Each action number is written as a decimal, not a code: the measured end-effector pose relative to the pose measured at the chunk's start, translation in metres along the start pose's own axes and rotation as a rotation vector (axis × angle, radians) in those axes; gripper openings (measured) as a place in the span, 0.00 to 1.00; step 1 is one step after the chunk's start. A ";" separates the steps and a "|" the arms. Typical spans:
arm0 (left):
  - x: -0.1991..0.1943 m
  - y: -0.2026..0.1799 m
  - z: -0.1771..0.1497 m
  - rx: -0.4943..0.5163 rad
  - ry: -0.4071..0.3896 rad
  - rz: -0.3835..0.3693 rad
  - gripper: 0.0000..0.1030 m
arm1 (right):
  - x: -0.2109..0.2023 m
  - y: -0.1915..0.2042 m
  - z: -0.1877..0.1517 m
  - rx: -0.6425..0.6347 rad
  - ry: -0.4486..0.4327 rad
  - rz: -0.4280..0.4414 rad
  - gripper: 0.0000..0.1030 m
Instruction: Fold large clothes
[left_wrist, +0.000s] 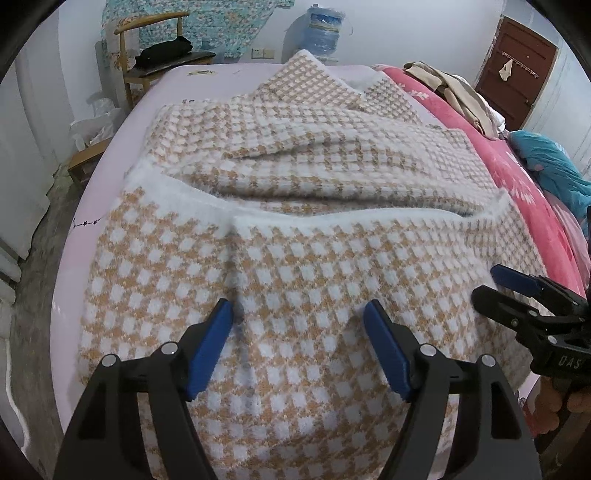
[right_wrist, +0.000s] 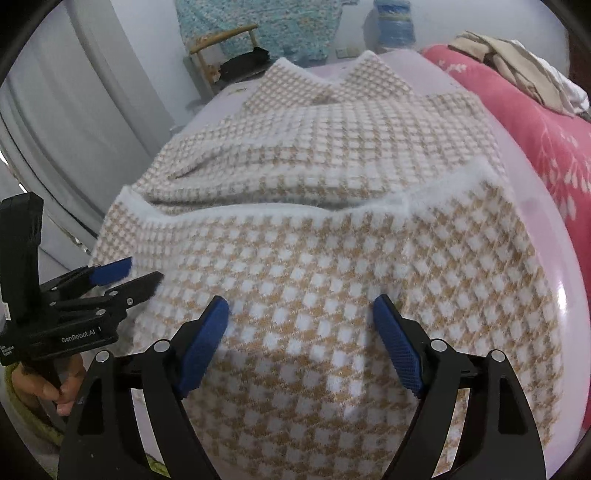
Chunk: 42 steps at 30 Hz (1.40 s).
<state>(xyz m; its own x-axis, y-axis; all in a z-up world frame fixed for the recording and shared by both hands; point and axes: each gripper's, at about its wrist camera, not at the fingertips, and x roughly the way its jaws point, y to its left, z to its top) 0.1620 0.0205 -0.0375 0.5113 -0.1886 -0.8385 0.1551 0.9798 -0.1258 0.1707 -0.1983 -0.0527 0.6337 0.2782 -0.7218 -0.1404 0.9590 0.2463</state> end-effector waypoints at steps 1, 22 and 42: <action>0.000 0.000 0.000 0.000 0.000 -0.001 0.70 | 0.000 0.000 0.000 0.000 0.001 0.000 0.75; 0.004 0.001 0.003 -0.005 0.015 0.012 0.73 | 0.004 -0.002 0.002 -0.007 0.030 -0.009 0.78; 0.007 -0.001 0.010 -0.037 0.061 0.091 0.87 | -0.007 -0.007 0.004 0.037 -0.011 0.045 0.80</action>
<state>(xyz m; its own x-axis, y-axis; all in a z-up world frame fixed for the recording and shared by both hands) 0.1735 0.0181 -0.0381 0.4691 -0.0956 -0.8779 0.0785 0.9947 -0.0664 0.1702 -0.2069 -0.0469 0.6357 0.3204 -0.7023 -0.1408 0.9427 0.3025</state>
